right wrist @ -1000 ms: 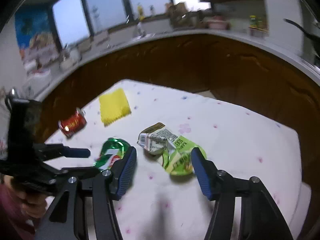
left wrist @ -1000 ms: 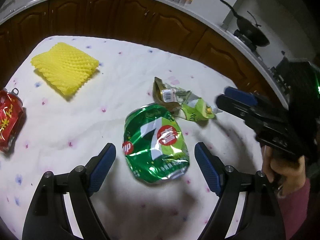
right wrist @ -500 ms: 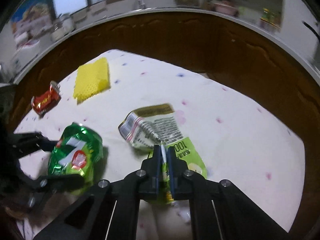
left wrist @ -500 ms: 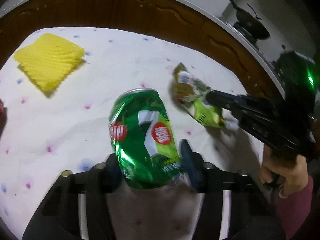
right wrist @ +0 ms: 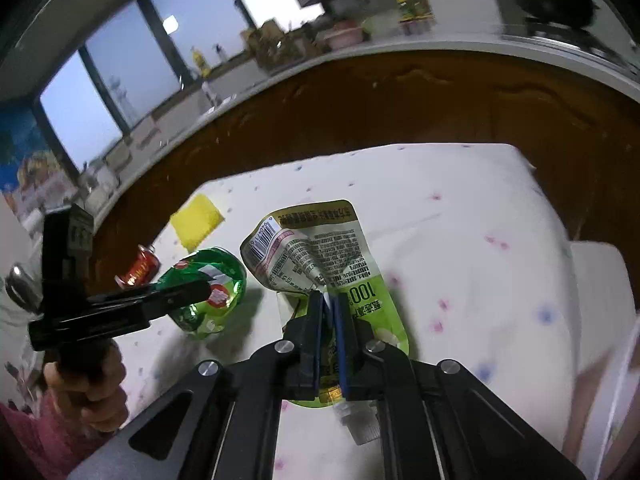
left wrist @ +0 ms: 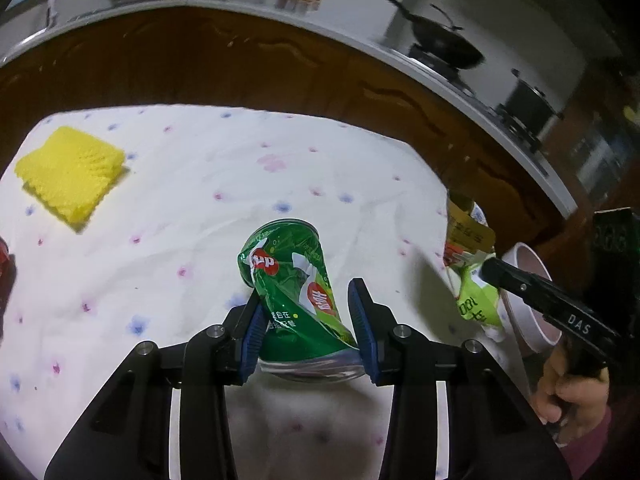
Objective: Collect trash
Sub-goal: 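Carry the green can and drink pouch over the bin with both tools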
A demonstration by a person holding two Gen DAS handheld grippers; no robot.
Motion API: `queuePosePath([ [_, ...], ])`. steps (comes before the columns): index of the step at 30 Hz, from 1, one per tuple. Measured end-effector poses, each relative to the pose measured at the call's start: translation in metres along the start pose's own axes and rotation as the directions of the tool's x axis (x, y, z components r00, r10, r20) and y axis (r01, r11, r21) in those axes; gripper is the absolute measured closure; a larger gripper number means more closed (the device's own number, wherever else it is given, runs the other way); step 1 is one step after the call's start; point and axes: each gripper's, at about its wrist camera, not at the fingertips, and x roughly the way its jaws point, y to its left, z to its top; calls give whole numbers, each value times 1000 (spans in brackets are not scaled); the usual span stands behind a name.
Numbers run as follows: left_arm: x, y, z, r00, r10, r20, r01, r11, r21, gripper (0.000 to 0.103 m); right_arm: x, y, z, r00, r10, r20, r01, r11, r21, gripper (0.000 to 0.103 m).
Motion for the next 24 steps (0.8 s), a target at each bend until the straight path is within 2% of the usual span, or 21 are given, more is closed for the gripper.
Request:
queuePosePath([
  [10, -18, -65, -9, 994, -110, 13, 108, 986, 124, 65, -70, -17, -35, 992, -33, 120, 17, 992, 129, 98],
  [24, -18, -159, -17, 972, -236, -8, 229, 933, 278, 65, -151, -60, -74, 959, -155, 237, 89, 959, 267, 98],
])
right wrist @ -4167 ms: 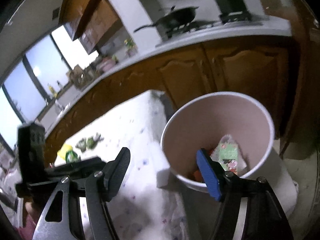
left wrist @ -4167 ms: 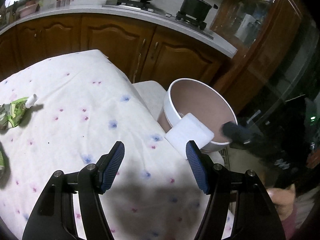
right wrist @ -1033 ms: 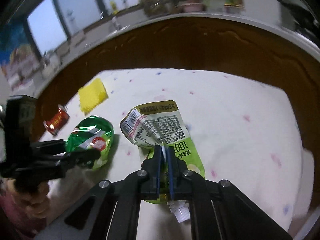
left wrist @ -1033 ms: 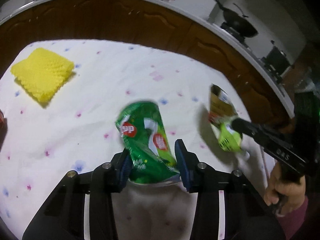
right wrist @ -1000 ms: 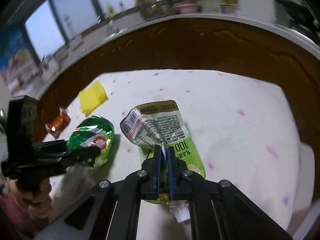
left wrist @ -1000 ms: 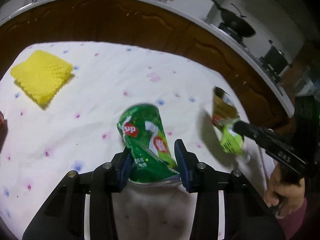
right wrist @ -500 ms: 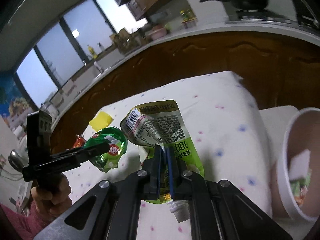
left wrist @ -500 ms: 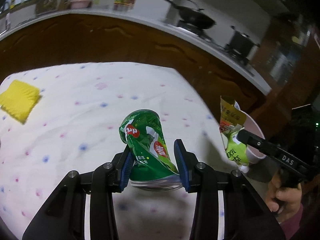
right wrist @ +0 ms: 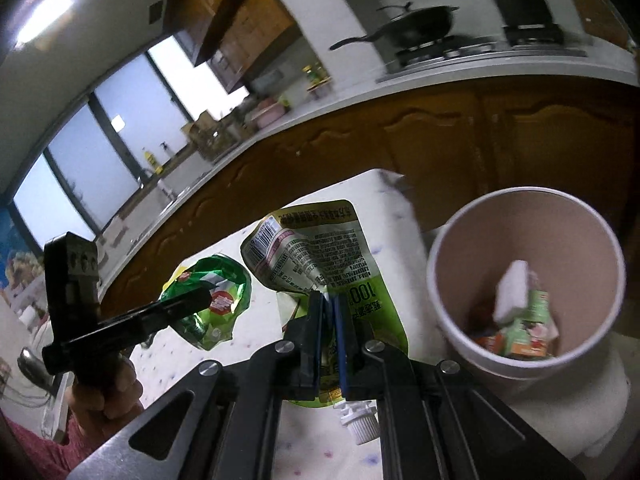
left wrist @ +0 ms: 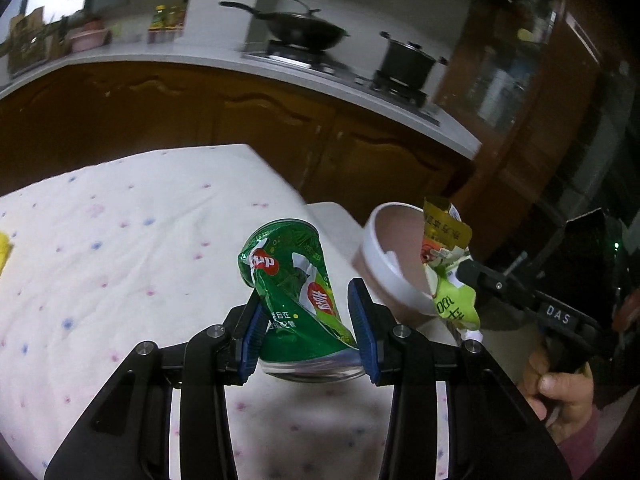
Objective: Collect trash
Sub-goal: 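Carry the green can and drink pouch over the bin with both tools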
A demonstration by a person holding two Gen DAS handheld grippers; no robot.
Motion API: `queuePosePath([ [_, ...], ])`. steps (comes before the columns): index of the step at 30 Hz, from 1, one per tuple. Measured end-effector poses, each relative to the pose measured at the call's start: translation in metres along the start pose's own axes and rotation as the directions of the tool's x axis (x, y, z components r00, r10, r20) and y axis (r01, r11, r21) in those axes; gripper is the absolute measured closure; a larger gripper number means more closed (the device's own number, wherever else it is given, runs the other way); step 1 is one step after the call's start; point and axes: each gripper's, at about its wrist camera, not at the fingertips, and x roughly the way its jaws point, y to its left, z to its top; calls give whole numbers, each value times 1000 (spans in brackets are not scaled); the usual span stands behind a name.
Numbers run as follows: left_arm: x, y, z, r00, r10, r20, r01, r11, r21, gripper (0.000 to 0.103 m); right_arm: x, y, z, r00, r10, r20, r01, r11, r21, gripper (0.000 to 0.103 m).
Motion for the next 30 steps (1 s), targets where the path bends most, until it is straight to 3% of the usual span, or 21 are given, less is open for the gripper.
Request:
queuePosePath([
  [13, 34, -71, 24, 994, -112, -15, 113, 987, 117, 65, -57, -66, 14, 990, -98, 104, 87, 991, 102, 98],
  [24, 87, -124, 45, 986, -147, -76, 158, 971, 177, 65, -66, -114, 27, 978, -150, 145, 119, 972, 201, 98],
  [30, 124, -139, 47, 981, -142, -132, 165, 970, 177, 65, -53, -135, 33, 979, -170, 113, 140, 962, 234, 98],
])
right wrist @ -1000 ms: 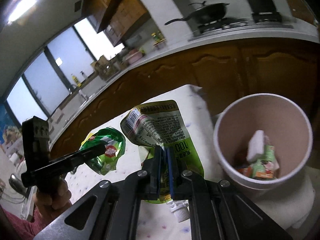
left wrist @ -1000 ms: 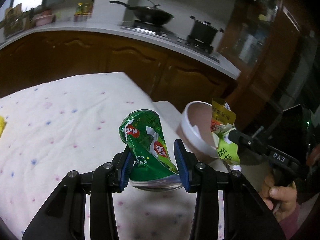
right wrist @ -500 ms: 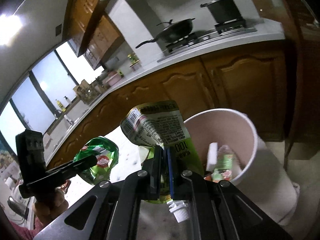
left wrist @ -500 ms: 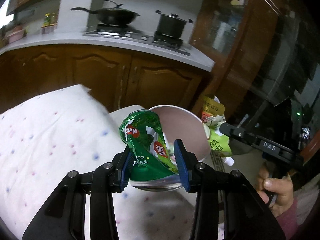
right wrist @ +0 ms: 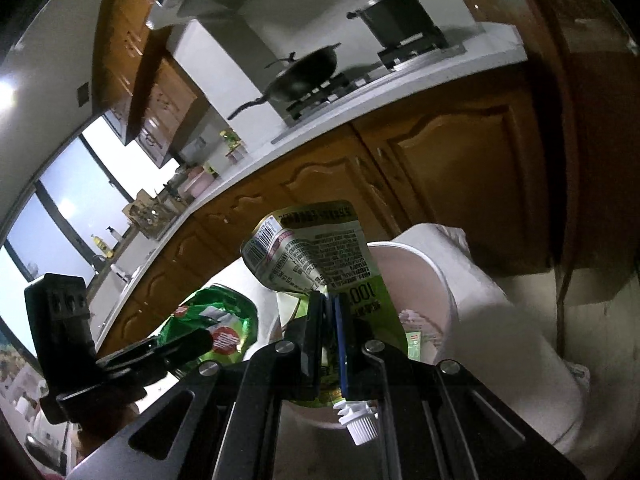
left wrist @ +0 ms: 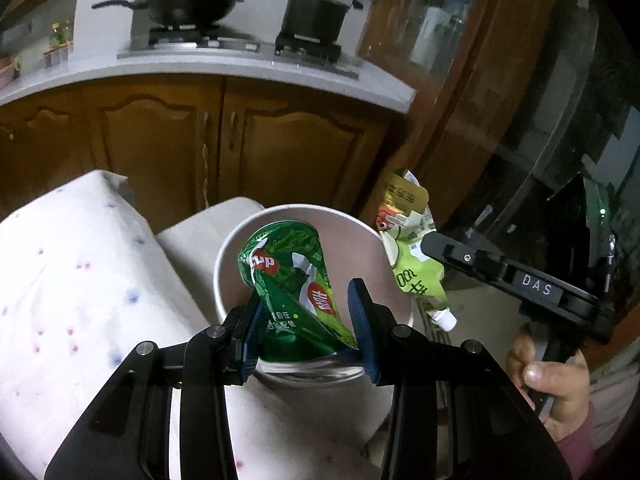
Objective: Collect trash
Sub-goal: 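Carry the green can and drink pouch over the bin with both tools, then open both tools to drop the can and pouch into the bin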
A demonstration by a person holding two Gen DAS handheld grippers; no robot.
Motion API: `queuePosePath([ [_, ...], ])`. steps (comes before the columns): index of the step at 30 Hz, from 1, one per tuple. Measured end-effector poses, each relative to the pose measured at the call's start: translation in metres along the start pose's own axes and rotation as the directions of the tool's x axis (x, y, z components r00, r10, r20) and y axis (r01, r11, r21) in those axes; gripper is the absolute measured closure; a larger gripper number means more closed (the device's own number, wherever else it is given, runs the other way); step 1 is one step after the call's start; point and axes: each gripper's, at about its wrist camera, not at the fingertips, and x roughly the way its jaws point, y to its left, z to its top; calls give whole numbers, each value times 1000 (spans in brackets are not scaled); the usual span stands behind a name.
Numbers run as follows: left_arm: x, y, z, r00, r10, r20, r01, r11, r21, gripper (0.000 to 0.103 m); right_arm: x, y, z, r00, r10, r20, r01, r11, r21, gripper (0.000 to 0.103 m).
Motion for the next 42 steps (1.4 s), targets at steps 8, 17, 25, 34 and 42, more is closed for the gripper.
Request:
queuePosePath([
  [8, 31, 1, 1, 998, 5, -68, -5, 1000, 0, 65, 20, -12, 5, 998, -47, -49, 48, 999, 5, 98],
  [17, 48, 3, 2, 992, 11, -122, -12, 1000, -5, 64, 37, -12, 3, 988, -120, -98, 117, 993, -33, 98],
  [25, 54, 2, 1, 988, 12, -154, -12, 1000, 2, 55, 40, -17, 5, 988, -112, -110, 111, 994, -11, 88],
  [34, 42, 5, -3, 991, 26, -132, -25, 1000, 3, 46, 29, -19, 5, 992, -98, -74, 100, 995, 16, 69],
  [42, 19, 20, -13, 995, 35, -98, -40, 998, -53, 35, 14, -9, -2, 998, -52, -26, 53, 998, 35, 51],
])
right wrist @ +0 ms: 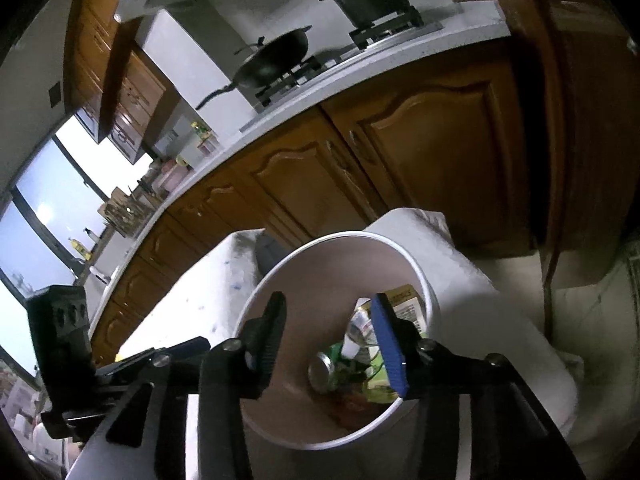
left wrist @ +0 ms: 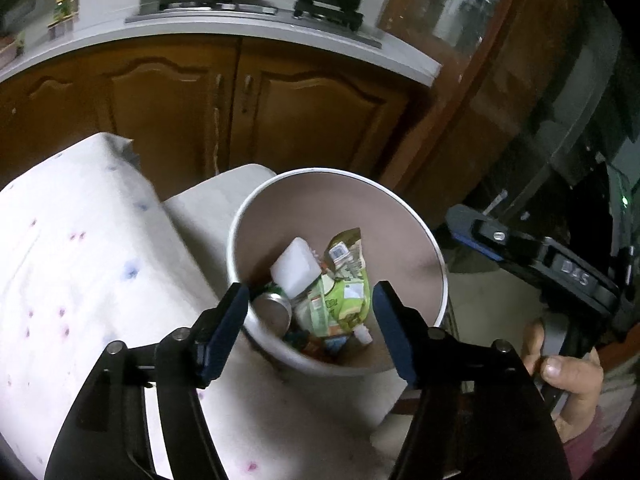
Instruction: Collect trash
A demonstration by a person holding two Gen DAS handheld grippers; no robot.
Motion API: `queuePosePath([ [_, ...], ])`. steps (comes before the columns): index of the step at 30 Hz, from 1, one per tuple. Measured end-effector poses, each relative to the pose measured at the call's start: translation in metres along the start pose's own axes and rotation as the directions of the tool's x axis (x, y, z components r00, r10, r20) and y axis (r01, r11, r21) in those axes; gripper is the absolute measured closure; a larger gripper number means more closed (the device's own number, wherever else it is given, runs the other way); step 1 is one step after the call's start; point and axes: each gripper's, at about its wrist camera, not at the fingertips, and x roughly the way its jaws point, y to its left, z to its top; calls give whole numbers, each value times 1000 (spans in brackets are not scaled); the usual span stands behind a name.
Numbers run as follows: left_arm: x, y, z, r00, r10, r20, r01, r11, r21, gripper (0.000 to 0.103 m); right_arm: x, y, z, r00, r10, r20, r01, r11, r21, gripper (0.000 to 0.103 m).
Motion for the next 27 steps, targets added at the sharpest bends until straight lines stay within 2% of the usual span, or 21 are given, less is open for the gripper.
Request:
queuePosePath([
  [2, -8, 7, -6, 1000, 4, 13, -4, 1000, -24, 34, -6, 4, -4, 1000, 15, 22, -15, 1000, 3, 43],
  [7, -31, 26, -24, 999, 15, 48, -10, 996, -92, 32, -20, 16, -15, 997, 29, 72, -30, 1000, 6, 31],
  [11, -56, 40, -40, 994, 43, 104, -27, 988, -149, 26, -29, 28, -28, 994, 44, 101, -45, 999, 14, 20],
  [15, -79, 48, -56, 987, 53, 152, -25, 982, -185, 25, -37, 43, -44, 992, 57, 113, -59, 998, 11, 17],
  [20, -107, 54, -79, 974, 102, 203, -63, 979, -192, 20, -46, 60, -66, 990, 67, 127, -67, 998, -5, 12],
  [27, -140, 58, -110, 954, 157, 256, -113, 978, -178, 18, -70, 93, -102, 979, 40, 198, -26, 997, -76, 7],
])
